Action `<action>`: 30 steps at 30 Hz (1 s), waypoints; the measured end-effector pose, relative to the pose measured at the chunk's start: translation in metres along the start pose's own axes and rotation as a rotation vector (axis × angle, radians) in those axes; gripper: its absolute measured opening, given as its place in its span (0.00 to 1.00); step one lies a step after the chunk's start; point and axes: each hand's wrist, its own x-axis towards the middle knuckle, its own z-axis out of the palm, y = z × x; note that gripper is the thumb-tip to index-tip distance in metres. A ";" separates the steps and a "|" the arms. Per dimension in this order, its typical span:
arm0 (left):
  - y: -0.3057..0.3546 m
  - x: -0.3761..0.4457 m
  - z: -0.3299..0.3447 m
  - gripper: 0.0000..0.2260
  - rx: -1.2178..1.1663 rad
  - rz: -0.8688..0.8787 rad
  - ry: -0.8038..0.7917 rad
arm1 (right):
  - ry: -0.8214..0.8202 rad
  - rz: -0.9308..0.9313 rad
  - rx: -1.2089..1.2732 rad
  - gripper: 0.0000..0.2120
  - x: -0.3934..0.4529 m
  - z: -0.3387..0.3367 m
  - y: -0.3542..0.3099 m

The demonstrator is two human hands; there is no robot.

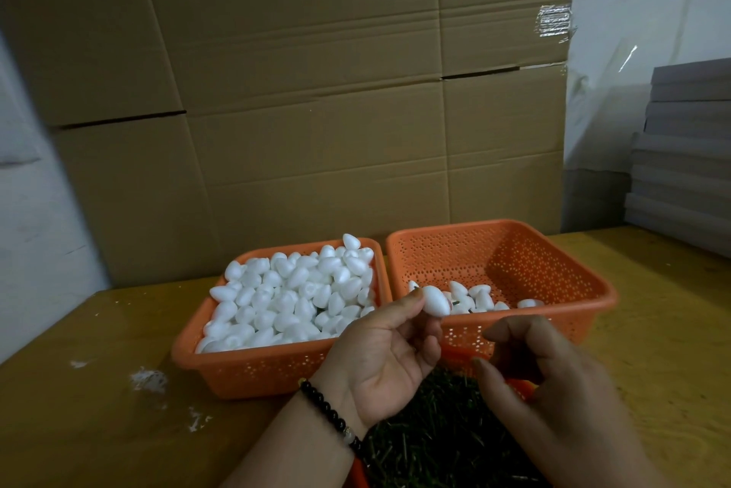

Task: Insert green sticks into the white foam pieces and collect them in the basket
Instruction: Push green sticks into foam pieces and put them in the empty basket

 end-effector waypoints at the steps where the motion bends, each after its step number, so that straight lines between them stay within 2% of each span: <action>1: 0.000 0.000 0.003 0.10 0.007 -0.002 0.014 | 0.000 -0.009 -0.008 0.19 0.000 0.000 0.000; 3: -0.002 0.003 0.010 0.02 0.021 0.004 0.057 | 0.004 -0.031 -0.019 0.20 0.000 0.001 0.001; 6: -0.005 0.015 0.021 0.10 0.001 0.003 0.110 | 0.013 -0.073 -0.028 0.24 0.000 0.003 0.003; 9: 0.001 0.020 0.033 0.16 -0.022 -0.009 0.078 | 0.016 -0.109 -0.045 0.26 0.000 0.004 0.006; 14: 0.010 0.024 0.036 0.04 -0.078 -0.027 0.142 | -0.004 -0.164 -0.059 0.28 0.000 0.005 0.006; 16: 0.012 0.026 0.031 0.03 -0.110 -0.016 0.142 | -0.018 -0.181 -0.056 0.31 0.000 0.004 0.005; 19: 0.017 0.026 0.026 0.10 -0.116 0.001 0.153 | -0.029 -0.195 -0.052 0.31 -0.001 0.004 0.005; 22: 0.024 0.020 0.023 0.13 -0.092 0.008 0.127 | -0.064 -0.203 -0.049 0.25 0.000 0.002 0.001; 24: 0.032 0.015 0.016 0.14 -0.001 0.018 0.088 | -0.146 -0.155 -0.064 0.18 0.001 -0.002 -0.001; 26: 0.047 0.011 0.007 0.13 0.131 0.041 0.086 | -0.314 -0.073 -0.139 0.12 0.001 -0.004 -0.003; 30: 0.086 0.014 -0.018 0.10 0.470 0.167 0.239 | -0.614 -0.054 -0.363 0.27 0.002 -0.005 -0.005</action>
